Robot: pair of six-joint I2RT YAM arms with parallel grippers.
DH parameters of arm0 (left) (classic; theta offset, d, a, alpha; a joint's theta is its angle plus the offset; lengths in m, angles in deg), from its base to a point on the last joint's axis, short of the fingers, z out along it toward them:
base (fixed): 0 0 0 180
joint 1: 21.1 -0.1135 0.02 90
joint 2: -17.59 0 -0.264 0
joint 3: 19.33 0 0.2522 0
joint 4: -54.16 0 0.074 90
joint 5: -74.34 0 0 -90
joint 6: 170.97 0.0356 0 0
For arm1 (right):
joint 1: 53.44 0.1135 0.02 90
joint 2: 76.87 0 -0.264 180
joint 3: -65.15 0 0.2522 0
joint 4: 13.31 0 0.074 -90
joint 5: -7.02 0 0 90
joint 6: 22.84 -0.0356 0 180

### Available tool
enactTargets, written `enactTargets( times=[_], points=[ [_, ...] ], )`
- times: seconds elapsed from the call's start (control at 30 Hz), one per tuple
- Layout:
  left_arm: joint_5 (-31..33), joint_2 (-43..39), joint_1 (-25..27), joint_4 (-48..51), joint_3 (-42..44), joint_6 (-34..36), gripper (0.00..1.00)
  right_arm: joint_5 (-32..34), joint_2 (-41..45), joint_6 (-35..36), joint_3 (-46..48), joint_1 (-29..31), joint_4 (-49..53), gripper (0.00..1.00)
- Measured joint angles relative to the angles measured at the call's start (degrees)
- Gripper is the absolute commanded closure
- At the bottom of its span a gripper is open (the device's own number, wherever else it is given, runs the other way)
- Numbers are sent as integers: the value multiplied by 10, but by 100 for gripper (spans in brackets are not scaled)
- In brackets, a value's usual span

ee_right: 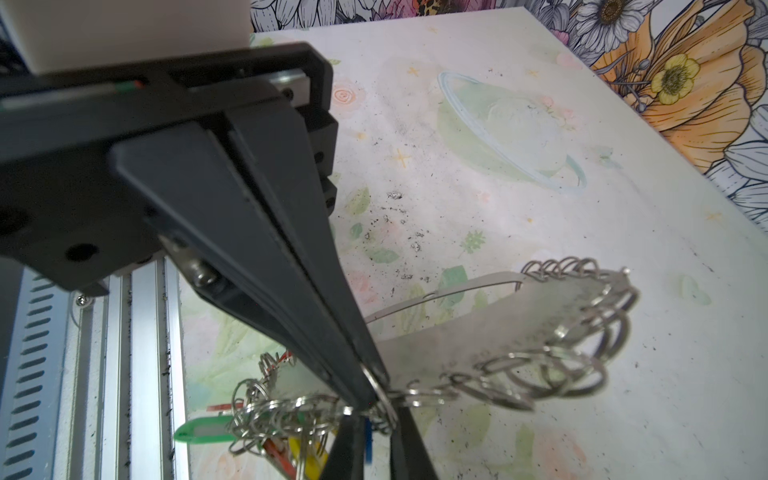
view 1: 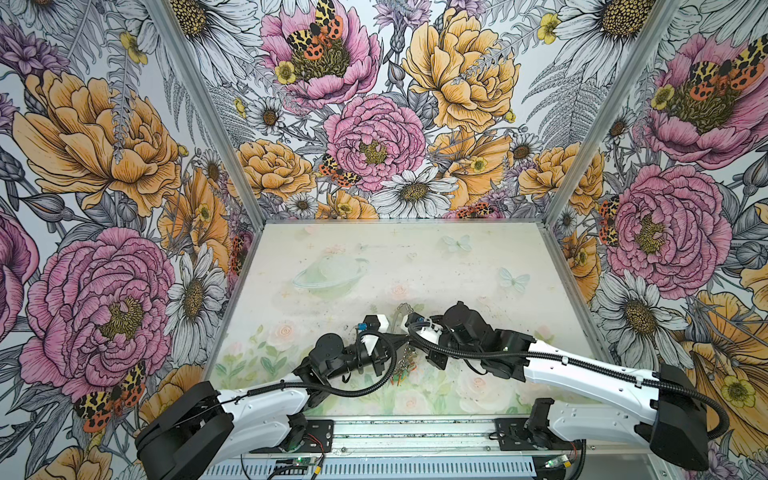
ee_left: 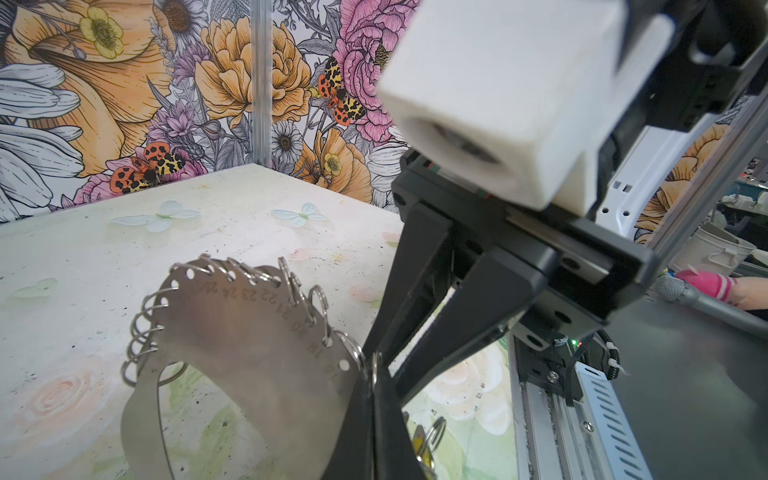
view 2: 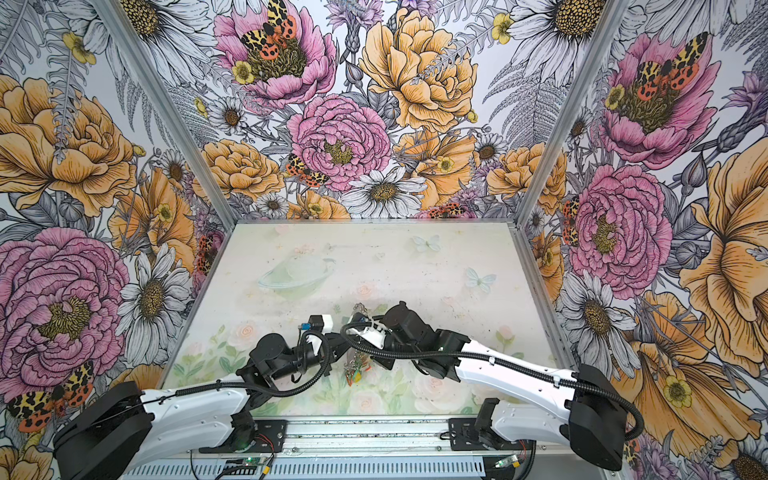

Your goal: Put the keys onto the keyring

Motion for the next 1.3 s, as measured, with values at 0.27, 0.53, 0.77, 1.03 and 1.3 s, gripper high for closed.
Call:
enactTargets(
  times=[0.27,0.53,0.77,1.03,1.3],
  points=[
    [22,-2,5,-14,2,-18,100,25,10,6,14,13,-33,82],
    [39,-2,9,-41,8,-22,100,45,65,-6,51,23,-66,70],
    [39,-13,9,-59,8,-19,100,70,96,-9,65,14,-58,76],
    [-1,-17,9,-58,8,-7,100,30,109,-16,65,-7,-48,86],
    [-42,-21,9,-38,7,26,100,-54,134,-16,65,-7,-49,88]
  ],
)
